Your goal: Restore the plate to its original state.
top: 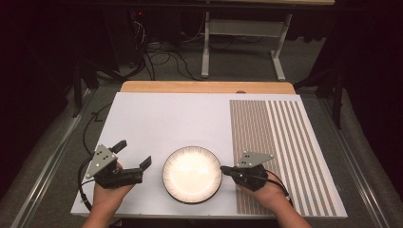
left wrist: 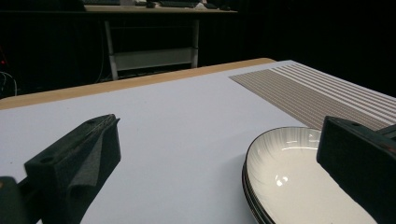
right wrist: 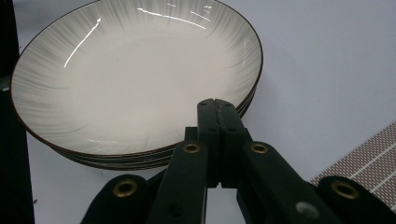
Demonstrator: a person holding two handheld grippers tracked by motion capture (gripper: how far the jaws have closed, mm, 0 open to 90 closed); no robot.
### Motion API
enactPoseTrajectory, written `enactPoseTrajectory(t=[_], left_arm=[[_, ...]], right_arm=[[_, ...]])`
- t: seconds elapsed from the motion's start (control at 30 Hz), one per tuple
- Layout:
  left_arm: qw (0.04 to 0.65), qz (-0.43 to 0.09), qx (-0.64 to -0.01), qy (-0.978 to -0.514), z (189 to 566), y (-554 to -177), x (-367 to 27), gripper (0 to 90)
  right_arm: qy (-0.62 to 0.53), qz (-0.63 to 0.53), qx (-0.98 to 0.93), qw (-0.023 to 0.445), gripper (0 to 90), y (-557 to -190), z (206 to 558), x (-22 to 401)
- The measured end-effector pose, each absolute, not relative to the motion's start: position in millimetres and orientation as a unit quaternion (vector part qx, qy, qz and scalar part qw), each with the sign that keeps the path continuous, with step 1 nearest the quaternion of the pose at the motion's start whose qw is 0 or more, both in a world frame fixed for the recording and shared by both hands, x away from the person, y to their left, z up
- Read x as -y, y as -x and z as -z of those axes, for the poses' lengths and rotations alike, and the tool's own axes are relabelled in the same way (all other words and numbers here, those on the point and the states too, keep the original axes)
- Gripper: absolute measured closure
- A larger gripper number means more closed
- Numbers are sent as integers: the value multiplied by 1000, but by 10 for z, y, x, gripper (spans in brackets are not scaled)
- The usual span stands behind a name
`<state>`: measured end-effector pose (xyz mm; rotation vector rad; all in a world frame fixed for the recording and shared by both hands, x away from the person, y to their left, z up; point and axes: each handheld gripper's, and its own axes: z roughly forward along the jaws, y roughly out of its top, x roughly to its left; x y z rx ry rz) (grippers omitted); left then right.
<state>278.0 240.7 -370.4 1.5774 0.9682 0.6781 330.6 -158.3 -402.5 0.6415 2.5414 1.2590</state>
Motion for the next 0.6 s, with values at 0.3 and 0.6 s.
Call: enactPoseTrajectory(t=[0.3, 0.6], left_arm=[[551, -289, -411, -666, 3707, -2775, -2414, 0], [546, -286, -412, -671, 3725, -2787, -2405, 0]], right_arm=[[-246, -447, -849, 138, 900, -3321, 3956, 1713], [-286, -471, -816, 174, 889, -3295, 3841, 1955]])
